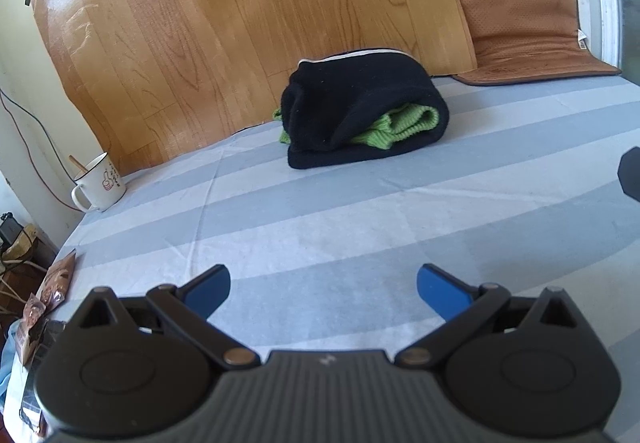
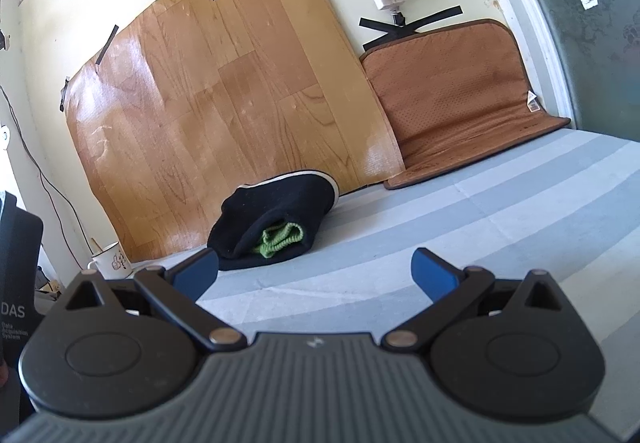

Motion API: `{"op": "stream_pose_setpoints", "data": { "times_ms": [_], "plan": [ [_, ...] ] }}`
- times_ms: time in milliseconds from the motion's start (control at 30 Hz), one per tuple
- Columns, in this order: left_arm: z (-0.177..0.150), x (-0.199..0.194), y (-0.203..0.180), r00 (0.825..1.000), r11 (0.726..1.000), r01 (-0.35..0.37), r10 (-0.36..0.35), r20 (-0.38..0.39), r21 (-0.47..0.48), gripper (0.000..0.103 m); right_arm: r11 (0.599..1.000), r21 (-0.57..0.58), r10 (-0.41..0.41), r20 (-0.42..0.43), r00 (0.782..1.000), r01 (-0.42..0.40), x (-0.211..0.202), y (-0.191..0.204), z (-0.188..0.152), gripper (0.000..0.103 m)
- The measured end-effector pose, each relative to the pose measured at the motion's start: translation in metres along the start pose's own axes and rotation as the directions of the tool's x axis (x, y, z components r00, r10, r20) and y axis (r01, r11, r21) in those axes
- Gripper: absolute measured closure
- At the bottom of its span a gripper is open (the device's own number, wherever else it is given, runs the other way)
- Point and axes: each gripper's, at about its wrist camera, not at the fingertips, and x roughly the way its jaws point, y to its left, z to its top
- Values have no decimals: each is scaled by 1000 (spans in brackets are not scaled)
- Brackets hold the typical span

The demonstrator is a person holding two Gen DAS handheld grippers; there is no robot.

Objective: Fold small clothes

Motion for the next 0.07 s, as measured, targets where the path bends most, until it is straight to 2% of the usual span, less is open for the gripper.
{"op": "stream_pose_setpoints", "data": {
  "times_ms": [67],
  "plan": [
    [1, 0, -2, 1000, 1000, 8, -8, -1, 2, 0, 1000, -5, -2, -1, 1000, 2, 0, 0, 0, 0]
  ]
}}
